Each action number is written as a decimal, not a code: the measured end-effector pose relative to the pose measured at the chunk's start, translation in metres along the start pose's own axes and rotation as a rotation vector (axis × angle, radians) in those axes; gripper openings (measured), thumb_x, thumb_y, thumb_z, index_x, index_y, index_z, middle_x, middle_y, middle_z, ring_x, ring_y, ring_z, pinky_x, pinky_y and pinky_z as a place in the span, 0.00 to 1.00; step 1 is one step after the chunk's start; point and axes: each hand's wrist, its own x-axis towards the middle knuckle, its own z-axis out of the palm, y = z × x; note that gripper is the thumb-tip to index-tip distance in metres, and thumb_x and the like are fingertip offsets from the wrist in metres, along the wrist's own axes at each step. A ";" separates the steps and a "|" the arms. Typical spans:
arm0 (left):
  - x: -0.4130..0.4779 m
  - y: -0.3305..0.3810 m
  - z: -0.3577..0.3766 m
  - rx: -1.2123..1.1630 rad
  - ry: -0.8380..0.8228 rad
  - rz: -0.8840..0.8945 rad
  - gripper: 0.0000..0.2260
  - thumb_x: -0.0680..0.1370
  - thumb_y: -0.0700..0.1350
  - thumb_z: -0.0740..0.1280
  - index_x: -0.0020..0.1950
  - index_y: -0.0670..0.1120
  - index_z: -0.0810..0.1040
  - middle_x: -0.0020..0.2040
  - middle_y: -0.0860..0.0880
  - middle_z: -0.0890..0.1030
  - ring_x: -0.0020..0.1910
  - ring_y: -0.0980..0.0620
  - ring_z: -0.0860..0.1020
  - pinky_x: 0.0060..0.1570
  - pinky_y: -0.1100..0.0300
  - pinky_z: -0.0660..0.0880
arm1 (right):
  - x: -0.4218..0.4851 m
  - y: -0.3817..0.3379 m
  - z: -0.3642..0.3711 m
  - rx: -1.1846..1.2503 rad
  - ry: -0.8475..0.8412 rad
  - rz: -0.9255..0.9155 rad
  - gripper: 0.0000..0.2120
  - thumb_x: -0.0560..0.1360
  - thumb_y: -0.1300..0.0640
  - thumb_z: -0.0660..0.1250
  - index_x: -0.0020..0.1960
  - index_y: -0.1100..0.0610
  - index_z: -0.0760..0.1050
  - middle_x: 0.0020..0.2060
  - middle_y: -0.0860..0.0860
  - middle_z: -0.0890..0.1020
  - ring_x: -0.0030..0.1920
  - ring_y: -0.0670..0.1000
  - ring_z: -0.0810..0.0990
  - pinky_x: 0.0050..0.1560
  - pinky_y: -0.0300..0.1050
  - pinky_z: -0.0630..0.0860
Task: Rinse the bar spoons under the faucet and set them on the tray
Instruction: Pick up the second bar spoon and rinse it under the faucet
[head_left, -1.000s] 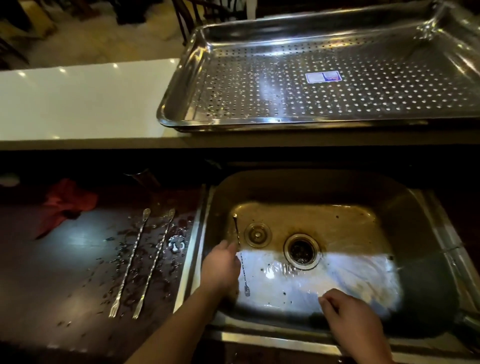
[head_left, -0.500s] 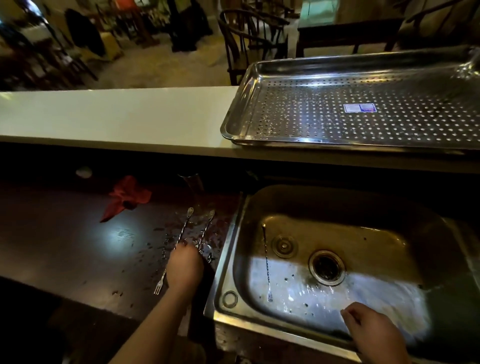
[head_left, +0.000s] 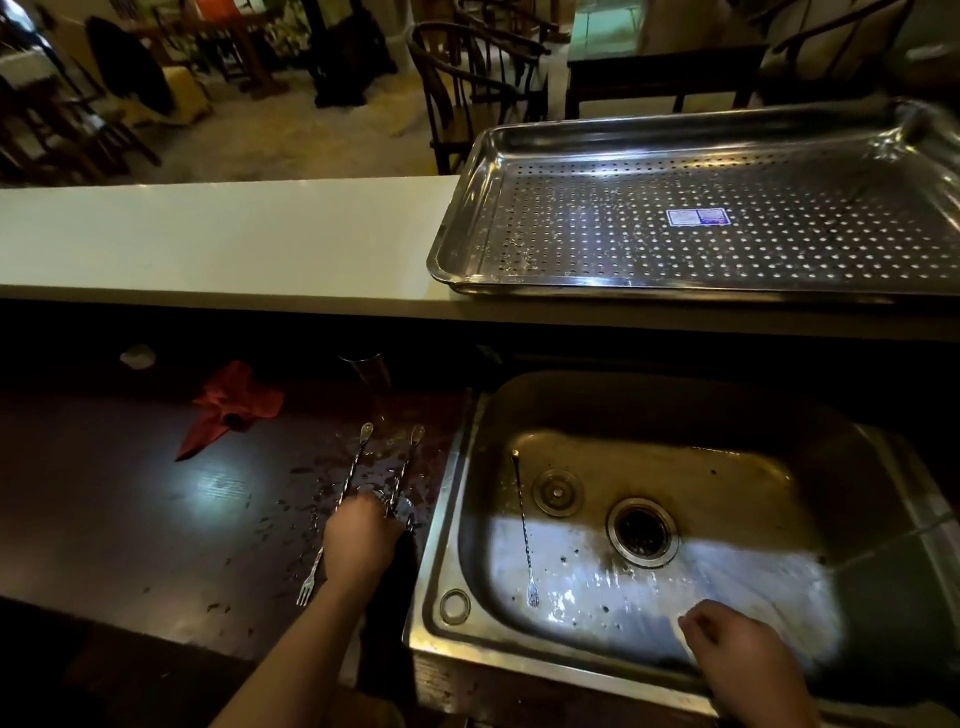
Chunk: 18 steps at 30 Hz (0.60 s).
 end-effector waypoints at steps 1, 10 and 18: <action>-0.002 0.001 0.001 -0.061 0.020 0.005 0.10 0.69 0.41 0.70 0.32 0.44 0.70 0.28 0.51 0.70 0.26 0.54 0.67 0.26 0.59 0.60 | 0.000 0.000 0.000 -0.003 -0.002 -0.002 0.09 0.76 0.47 0.67 0.38 0.48 0.77 0.36 0.50 0.83 0.40 0.52 0.80 0.43 0.48 0.77; -0.063 0.068 0.001 -0.529 0.057 0.182 0.09 0.67 0.33 0.71 0.43 0.45 0.81 0.38 0.49 0.79 0.38 0.49 0.77 0.40 0.56 0.72 | -0.002 0.001 0.002 -0.076 0.047 -0.061 0.10 0.77 0.46 0.65 0.42 0.50 0.78 0.36 0.50 0.83 0.39 0.48 0.80 0.41 0.47 0.77; -0.118 0.140 0.025 -0.580 -0.121 0.509 0.08 0.71 0.38 0.73 0.45 0.50 0.84 0.36 0.54 0.74 0.35 0.58 0.76 0.39 0.65 0.72 | -0.001 0.000 -0.018 0.620 0.014 0.035 0.10 0.79 0.53 0.66 0.47 0.58 0.83 0.37 0.51 0.87 0.37 0.48 0.83 0.41 0.49 0.81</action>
